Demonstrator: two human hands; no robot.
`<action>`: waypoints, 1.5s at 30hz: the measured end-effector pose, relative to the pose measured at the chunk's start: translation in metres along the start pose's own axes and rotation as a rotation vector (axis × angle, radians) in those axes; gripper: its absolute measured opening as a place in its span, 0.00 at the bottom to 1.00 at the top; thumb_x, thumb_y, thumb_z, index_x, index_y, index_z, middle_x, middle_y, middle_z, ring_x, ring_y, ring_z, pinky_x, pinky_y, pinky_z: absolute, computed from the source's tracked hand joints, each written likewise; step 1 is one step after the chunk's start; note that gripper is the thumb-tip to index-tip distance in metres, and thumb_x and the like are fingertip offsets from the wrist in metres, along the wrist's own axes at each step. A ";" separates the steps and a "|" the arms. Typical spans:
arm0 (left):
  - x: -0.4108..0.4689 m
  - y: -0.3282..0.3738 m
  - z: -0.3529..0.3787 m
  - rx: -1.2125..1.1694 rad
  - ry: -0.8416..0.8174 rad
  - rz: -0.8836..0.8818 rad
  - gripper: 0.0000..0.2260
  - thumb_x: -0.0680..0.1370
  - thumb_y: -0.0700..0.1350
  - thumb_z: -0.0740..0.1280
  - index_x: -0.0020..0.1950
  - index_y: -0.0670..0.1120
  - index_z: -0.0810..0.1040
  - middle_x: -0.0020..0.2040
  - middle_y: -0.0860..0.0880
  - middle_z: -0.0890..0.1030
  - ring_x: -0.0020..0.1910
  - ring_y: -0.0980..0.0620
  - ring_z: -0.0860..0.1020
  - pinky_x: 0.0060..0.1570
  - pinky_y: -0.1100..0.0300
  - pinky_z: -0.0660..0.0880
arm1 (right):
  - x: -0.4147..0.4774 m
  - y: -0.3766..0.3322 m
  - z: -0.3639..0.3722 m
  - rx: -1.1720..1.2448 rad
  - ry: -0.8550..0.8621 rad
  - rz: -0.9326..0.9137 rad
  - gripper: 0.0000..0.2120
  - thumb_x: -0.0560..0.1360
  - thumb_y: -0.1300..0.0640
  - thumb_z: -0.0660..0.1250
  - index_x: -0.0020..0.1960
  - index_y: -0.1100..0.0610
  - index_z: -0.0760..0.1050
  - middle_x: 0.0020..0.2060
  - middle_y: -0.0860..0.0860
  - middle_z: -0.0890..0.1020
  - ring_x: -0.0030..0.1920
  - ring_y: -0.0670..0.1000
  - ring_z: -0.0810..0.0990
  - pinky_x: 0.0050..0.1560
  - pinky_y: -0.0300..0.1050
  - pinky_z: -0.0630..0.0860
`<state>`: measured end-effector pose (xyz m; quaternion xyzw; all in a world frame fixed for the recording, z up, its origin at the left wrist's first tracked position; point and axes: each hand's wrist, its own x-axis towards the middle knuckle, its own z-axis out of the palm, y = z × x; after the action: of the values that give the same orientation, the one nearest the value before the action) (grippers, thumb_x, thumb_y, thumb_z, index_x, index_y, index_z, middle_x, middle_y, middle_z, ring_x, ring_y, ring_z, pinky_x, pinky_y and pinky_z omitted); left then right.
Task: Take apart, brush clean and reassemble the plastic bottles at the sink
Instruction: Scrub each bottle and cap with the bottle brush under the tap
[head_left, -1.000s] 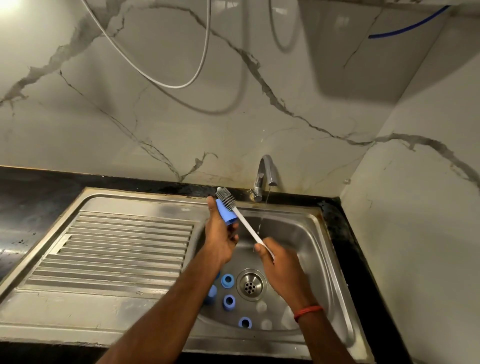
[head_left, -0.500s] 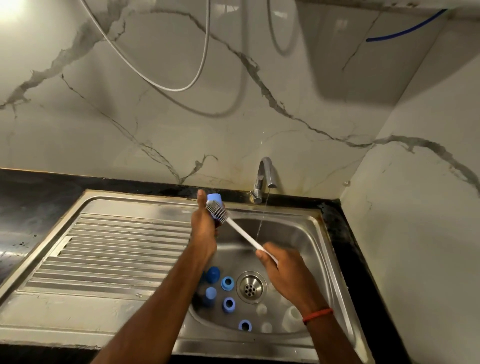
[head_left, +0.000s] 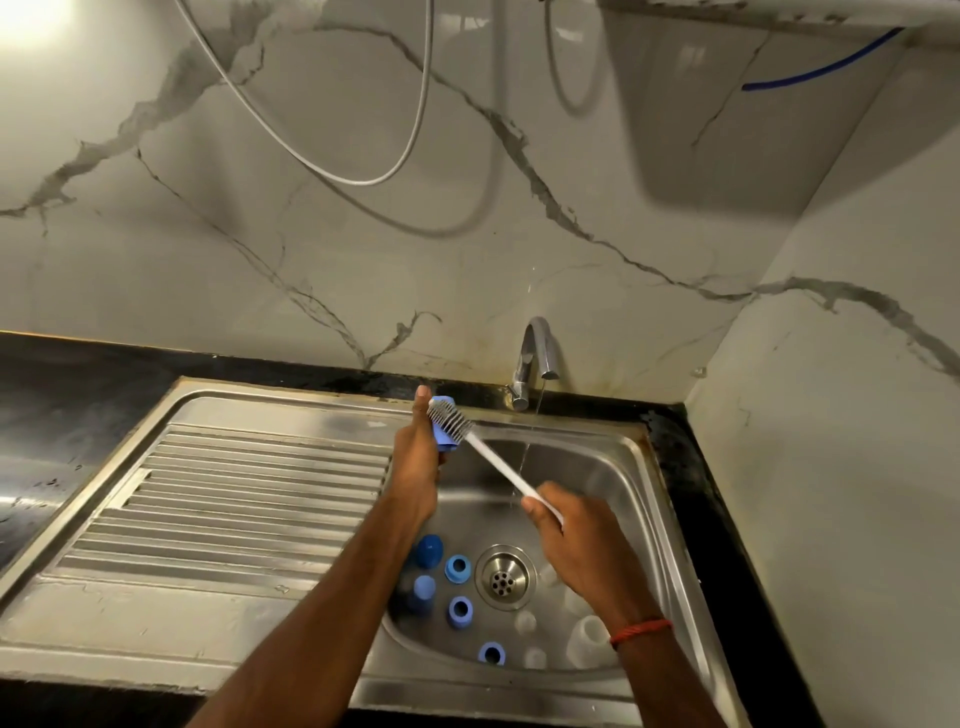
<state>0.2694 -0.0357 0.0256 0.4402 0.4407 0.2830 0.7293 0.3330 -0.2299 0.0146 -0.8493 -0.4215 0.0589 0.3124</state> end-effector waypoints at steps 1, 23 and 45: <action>-0.001 -0.004 0.002 0.010 -0.029 0.009 0.28 0.80 0.67 0.57 0.53 0.42 0.80 0.37 0.48 0.78 0.35 0.53 0.73 0.36 0.59 0.69 | 0.003 -0.003 -0.001 -0.007 0.026 0.026 0.12 0.82 0.45 0.59 0.44 0.49 0.74 0.27 0.46 0.73 0.28 0.44 0.72 0.28 0.36 0.67; 0.015 -0.009 -0.017 -0.469 -0.153 -0.367 0.17 0.80 0.57 0.65 0.56 0.44 0.79 0.42 0.47 0.81 0.40 0.51 0.77 0.36 0.60 0.70 | -0.003 0.000 0.002 0.149 -0.134 0.124 0.16 0.81 0.45 0.61 0.38 0.52 0.70 0.29 0.47 0.73 0.29 0.42 0.69 0.35 0.50 0.73; 0.012 -0.017 -0.004 -0.516 0.106 0.003 0.16 0.82 0.57 0.63 0.58 0.44 0.74 0.44 0.47 0.79 0.41 0.51 0.79 0.41 0.56 0.79 | -0.007 -0.005 -0.005 -0.203 -0.057 -0.013 0.14 0.82 0.42 0.59 0.41 0.47 0.70 0.29 0.46 0.74 0.30 0.43 0.73 0.30 0.34 0.63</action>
<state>0.2717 -0.0322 0.0046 0.2246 0.3910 0.4097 0.7930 0.3268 -0.2356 0.0198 -0.8718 -0.4394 0.0379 0.2132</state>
